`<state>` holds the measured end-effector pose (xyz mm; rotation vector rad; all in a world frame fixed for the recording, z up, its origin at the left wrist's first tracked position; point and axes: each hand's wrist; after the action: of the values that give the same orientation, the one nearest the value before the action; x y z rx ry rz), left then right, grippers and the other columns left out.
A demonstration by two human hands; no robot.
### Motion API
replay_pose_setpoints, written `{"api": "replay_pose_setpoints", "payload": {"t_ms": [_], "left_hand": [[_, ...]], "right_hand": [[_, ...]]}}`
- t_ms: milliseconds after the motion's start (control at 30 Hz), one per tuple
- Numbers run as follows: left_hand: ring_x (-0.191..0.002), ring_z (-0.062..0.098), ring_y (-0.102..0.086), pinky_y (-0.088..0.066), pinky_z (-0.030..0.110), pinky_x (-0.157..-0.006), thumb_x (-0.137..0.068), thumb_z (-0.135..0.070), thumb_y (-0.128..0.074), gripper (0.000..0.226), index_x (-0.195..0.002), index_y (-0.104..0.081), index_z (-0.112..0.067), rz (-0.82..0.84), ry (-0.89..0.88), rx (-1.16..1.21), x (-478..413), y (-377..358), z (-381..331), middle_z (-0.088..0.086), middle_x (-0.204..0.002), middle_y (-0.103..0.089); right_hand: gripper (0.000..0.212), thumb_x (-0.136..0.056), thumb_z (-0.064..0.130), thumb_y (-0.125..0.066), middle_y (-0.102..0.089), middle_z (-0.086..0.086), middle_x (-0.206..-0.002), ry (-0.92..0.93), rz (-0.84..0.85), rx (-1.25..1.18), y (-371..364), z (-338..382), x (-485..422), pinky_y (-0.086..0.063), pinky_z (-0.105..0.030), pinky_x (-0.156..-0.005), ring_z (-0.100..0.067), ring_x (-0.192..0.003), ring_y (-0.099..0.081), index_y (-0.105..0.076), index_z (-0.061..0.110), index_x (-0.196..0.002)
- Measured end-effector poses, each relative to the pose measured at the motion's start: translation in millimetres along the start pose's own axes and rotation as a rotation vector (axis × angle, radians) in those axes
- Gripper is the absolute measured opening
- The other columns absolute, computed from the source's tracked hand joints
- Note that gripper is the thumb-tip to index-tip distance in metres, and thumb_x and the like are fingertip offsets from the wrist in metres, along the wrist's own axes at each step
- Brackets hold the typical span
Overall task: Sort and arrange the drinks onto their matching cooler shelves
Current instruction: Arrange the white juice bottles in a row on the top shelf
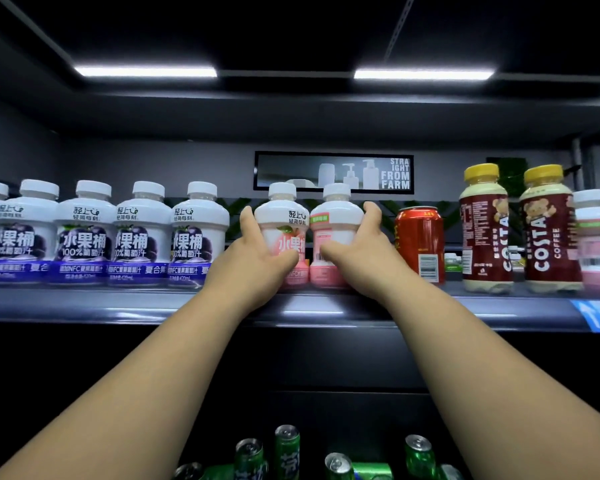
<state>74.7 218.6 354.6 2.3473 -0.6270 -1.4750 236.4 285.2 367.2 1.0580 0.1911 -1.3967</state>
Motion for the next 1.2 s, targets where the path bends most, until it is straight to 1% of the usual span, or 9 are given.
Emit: {"api": "replay_pose_setpoints", "payload": {"t_ms": [133,267,367,500,600,667,800,1033,1200], "left_hand": [[-0.126,0.029,-0.052,-0.047,0.041,-0.091,-0.066,-0.078,-0.066,0.118,-0.150,-0.009,-0.017,-0.030,-0.022,-0.029,2,-2,-1,0.010,-0.142,-0.051],[-0.131,0.031,-0.049,-0.043,0.041,-0.098,-0.075,-0.061,-0.072,0.117,-0.155,-0.002,-0.013,-0.034,0.009,0.008,4,3,-3,0.014,-0.147,-0.047],[-0.130,0.031,-0.049,-0.043,0.041,-0.099,-0.081,-0.054,-0.068,0.109,-0.156,0.000,-0.014,-0.027,0.010,0.017,5,4,-1,0.013,-0.146,-0.049],[-0.114,0.030,-0.058,-0.049,0.043,-0.091,-0.077,-0.055,-0.066,0.088,-0.145,-0.023,-0.020,-0.036,-0.015,-0.013,6,3,-1,0.006,-0.129,-0.061],[-0.112,0.031,-0.058,-0.048,0.041,-0.086,-0.072,-0.061,-0.070,0.087,-0.137,-0.030,-0.019,-0.053,-0.031,-0.032,7,2,-5,0.007,-0.123,-0.061],[-0.111,0.032,-0.058,-0.048,0.042,-0.085,-0.075,-0.059,-0.069,0.087,-0.139,-0.027,-0.017,-0.064,-0.037,-0.043,8,1,-5,0.009,-0.123,-0.061],[-0.109,0.035,-0.058,-0.047,0.041,-0.084,-0.082,-0.048,-0.063,0.082,-0.144,-0.020,-0.017,-0.068,-0.027,-0.033,6,0,-2,0.013,-0.124,-0.062],[-0.117,0.033,-0.058,-0.045,0.040,-0.084,-0.083,-0.065,-0.059,0.099,-0.149,-0.003,-0.017,-0.013,-0.041,-0.091,3,-5,1,0.006,-0.138,-0.056],[-0.121,0.030,-0.057,-0.046,0.040,-0.091,-0.083,-0.059,-0.064,0.096,-0.151,-0.006,-0.025,-0.010,-0.060,0.038,4,1,3,0.000,-0.140,-0.056]], "right_hand": [[0.110,-0.077,0.058,-0.072,-0.048,-0.014,-0.145,0.027,-0.019,0.037,4,-2,4,-0.045,-0.044,-0.101,-0.035,-0.127,-0.052,-0.003,0.019,-0.154],[0.102,-0.085,0.047,-0.062,-0.050,-0.010,-0.145,0.039,0.029,0.009,6,-3,6,-0.045,-0.044,-0.101,-0.032,-0.123,-0.054,0.007,0.024,-0.157],[0.107,-0.080,0.054,-0.070,-0.050,-0.010,-0.144,0.050,0.017,0.010,7,-5,6,-0.046,-0.046,-0.102,-0.032,-0.123,-0.055,0.001,0.025,-0.154],[0.093,-0.085,0.049,-0.060,-0.054,-0.008,-0.138,0.058,0.008,0.010,7,-7,6,-0.049,-0.047,-0.098,-0.032,-0.115,-0.058,0.000,0.030,-0.153],[0.097,-0.082,0.056,-0.067,-0.049,-0.009,-0.144,0.063,-0.018,0.012,7,-8,7,-0.047,-0.046,-0.101,-0.033,-0.124,-0.054,-0.006,0.026,-0.151],[0.094,-0.081,0.060,-0.067,-0.046,-0.009,-0.145,0.068,-0.038,0.038,6,-9,7,-0.045,-0.046,-0.101,-0.034,-0.127,-0.051,-0.012,0.025,-0.149],[0.089,-0.082,0.050,-0.059,-0.058,-0.008,-0.130,0.070,0.003,0.051,6,-7,7,-0.050,-0.048,-0.094,-0.034,-0.111,-0.059,-0.005,0.031,-0.151],[0.089,-0.080,0.049,-0.063,-0.066,-0.005,-0.120,0.082,0.005,0.028,4,-10,3,-0.053,-0.047,-0.091,-0.031,-0.103,-0.063,-0.009,0.033,-0.149],[0.103,-0.078,0.050,-0.073,-0.058,-0.003,-0.139,0.105,-0.076,-0.015,3,-13,7,-0.047,-0.044,-0.101,-0.029,-0.122,-0.057,-0.007,0.036,-0.156]]}}
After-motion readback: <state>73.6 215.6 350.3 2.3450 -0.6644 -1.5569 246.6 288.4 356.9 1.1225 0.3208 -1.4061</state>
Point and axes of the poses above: each hand's wrist, its own x-axis away from the middle knuckle, its own y-axis out of the back of the hand, z = x × y
